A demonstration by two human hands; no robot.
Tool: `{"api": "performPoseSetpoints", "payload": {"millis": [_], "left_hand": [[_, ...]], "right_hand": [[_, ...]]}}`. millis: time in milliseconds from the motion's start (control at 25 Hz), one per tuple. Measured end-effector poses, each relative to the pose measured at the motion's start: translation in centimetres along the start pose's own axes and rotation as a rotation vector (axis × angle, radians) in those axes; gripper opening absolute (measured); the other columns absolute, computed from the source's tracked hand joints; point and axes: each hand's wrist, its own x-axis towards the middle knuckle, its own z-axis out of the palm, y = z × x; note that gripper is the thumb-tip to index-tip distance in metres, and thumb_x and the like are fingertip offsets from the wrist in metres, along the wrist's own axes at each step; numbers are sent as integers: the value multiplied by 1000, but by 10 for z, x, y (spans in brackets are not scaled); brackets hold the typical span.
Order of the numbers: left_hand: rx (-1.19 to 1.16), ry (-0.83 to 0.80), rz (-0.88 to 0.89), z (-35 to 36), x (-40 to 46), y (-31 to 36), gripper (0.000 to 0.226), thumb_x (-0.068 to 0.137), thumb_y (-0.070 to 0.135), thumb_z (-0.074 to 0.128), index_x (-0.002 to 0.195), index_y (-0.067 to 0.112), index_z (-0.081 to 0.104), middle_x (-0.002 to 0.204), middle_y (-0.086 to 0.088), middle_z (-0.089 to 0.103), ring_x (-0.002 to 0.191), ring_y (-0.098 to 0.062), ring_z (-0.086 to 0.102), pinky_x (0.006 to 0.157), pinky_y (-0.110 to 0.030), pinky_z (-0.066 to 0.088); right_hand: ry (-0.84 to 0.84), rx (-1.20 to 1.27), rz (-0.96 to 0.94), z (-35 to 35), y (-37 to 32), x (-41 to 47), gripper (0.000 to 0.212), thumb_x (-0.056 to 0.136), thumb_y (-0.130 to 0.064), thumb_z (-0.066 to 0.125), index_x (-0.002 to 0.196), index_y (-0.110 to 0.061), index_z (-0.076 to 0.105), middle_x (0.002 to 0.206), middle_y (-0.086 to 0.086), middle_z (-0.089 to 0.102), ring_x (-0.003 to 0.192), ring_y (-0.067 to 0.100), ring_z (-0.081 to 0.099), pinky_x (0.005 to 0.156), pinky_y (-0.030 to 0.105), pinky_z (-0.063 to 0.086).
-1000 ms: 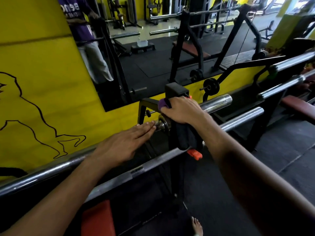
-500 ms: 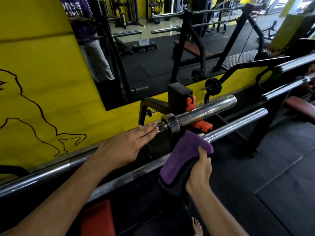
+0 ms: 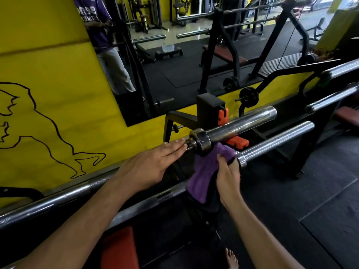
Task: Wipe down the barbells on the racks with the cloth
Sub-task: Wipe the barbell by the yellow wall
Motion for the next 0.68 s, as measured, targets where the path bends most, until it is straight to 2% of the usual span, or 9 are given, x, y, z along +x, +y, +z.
{"api": "performPoseSetpoints", "payload": {"millis": [80, 160, 240, 320, 440, 560, 600, 680], "left_hand": [[4, 19, 13, -2, 0, 2, 87, 97, -2, 44, 156, 37, -6, 166, 19, -11, 149, -2, 0, 113, -26, 37], [5, 3, 7, -2, 1, 1, 86, 98, -1, 43, 156, 39, -7, 166, 20, -12, 152, -2, 2, 114, -27, 36], [7, -4, 9, -2, 1, 1, 84, 100, 0, 41, 155, 39, -10, 165, 22, -15, 153, -3, 2, 119, -28, 33], [10, 1, 14, -2, 1, 3, 84, 101, 0, 42, 155, 39, -9, 165, 21, -14, 153, -3, 2, 119, -26, 31], [20, -10, 1, -1, 2, 3, 86, 100, -1, 42, 154, 40, -11, 164, 22, -16, 151, -1, -2, 116, -25, 30], [35, -41, -20, -1, 3, 2, 87, 101, 1, 40, 152, 43, -16, 163, 25, -20, 153, -2, -2, 121, -28, 29], [45, -49, -17, -2, 3, 3, 87, 101, 1, 41, 153, 42, -15, 163, 23, -20, 152, -2, -5, 123, -28, 26], [86, -12, 24, -3, -2, 3, 88, 98, 0, 50, 158, 33, -6, 166, 14, -13, 150, -4, -8, 126, -31, 20]], "right_hand": [[0, -80, -140, -5, 0, 3, 14, 104, -11, 49, 108, -21, 58, 83, -19, 64, 71, -9, 57, 65, 7, 45], [3, -124, -155, 7, -1, 0, 12, 104, -10, 49, 114, -17, 53, 87, -12, 62, 68, -11, 57, 61, 6, 44], [-48, -155, -112, 13, 6, -4, 13, 105, -12, 50, 114, -21, 51, 90, -7, 59, 69, -10, 56, 65, 11, 46], [-88, -166, -108, 3, 8, -2, 14, 104, -15, 52, 109, -27, 55, 89, -12, 62, 74, -7, 57, 71, 17, 46], [-80, -213, -133, -6, 2, 2, 17, 103, -13, 52, 107, -29, 59, 87, -19, 64, 75, -10, 58, 70, 11, 47], [-168, -219, -12, 3, -2, 2, 20, 104, -13, 52, 108, -31, 60, 94, -17, 67, 84, -10, 63, 74, 8, 46], [-182, -279, -28, -1, -3, -1, 20, 103, -13, 54, 107, -31, 62, 94, -15, 68, 87, -5, 64, 74, 8, 47], [-151, -444, -213, -16, -19, -13, 21, 99, -8, 60, 99, -29, 62, 87, -10, 66, 77, -2, 63, 66, 8, 48]]}}
